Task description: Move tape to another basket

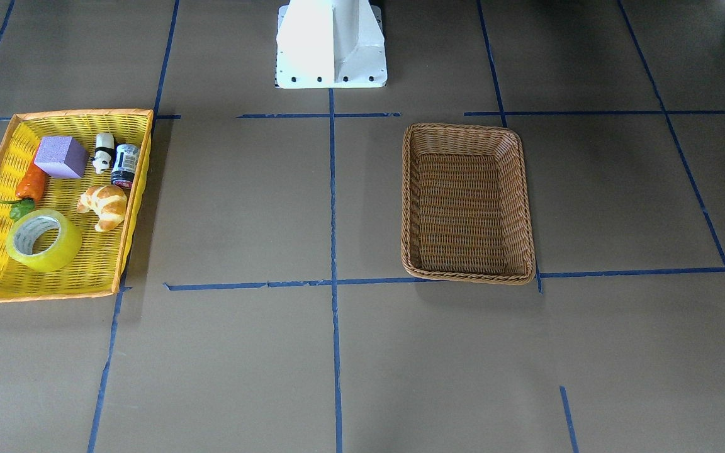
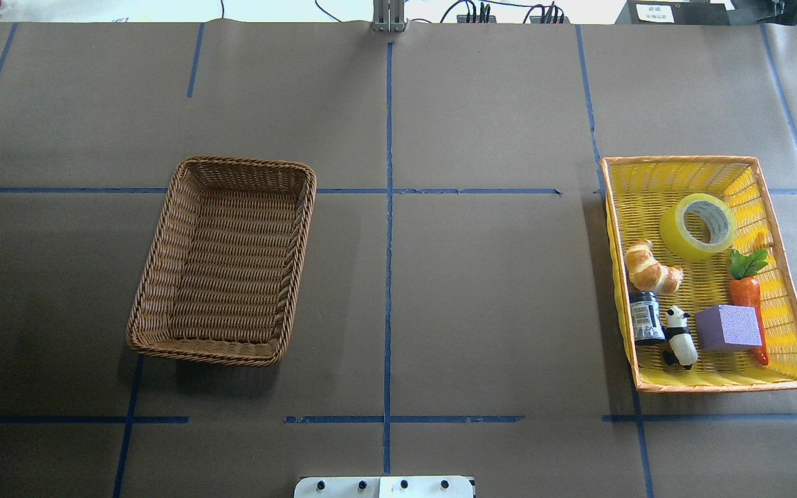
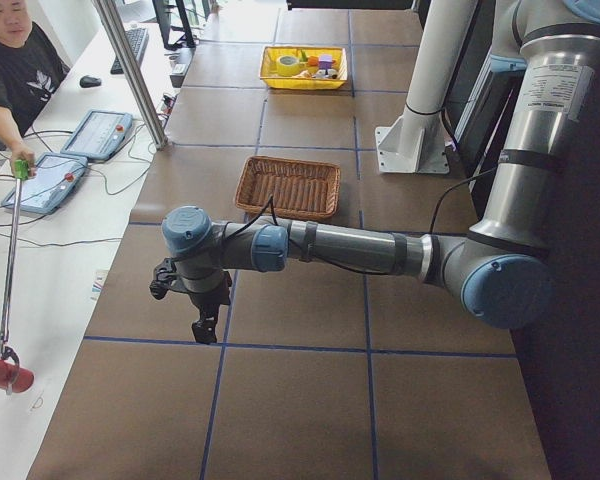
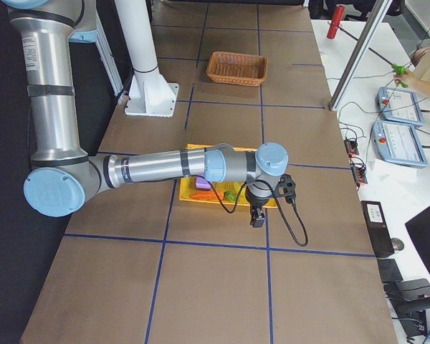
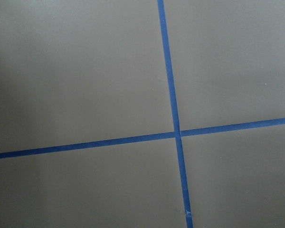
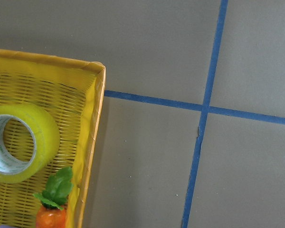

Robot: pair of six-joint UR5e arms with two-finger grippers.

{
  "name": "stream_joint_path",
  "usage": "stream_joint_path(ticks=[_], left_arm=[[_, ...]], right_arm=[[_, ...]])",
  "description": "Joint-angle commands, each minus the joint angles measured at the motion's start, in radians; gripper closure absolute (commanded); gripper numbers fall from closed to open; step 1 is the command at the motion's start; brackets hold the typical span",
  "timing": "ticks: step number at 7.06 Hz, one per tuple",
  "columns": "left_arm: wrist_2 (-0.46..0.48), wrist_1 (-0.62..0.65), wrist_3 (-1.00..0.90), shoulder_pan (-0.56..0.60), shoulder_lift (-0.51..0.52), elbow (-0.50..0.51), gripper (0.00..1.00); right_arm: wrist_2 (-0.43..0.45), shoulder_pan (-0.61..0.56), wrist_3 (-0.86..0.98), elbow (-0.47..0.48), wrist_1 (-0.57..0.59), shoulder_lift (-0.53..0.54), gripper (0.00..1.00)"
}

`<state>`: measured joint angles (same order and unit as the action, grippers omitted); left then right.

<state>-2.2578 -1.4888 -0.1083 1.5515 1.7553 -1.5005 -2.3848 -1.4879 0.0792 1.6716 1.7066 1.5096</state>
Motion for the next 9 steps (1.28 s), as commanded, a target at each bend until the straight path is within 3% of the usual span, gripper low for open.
stream_joint_path(ticks=[1, 4, 6, 7, 9], left_arm=[[0.0, -0.001, -0.001, -0.002, -0.008, 0.0, 0.0], [0.001, -0.004, -0.007, -0.004, -0.013, 0.0, 0.0], [0.0, -0.05, -0.004, -0.004, -0.016, 0.006, 0.0], [-0.002, -0.05, -0.007, -0.004, -0.016, -0.004, 0.0], [-0.012, -0.05, -0.001, -0.005, -0.017, -0.001, 0.0]], right_arm=[[-0.005, 0.005, 0.004, 0.003, -0.004, -0.002, 0.0], [-0.02, 0.105, -0.044, -0.017, -0.135, 0.007, 0.0], [-0.025, 0.234, -0.279, -0.012, -0.322, -0.002, 0.0], [0.002, 0.301, -0.393, -0.019, -0.417, -0.003, 0.0], [0.105, 0.381, -0.417, -0.033, -0.438, -0.008, 0.06]])
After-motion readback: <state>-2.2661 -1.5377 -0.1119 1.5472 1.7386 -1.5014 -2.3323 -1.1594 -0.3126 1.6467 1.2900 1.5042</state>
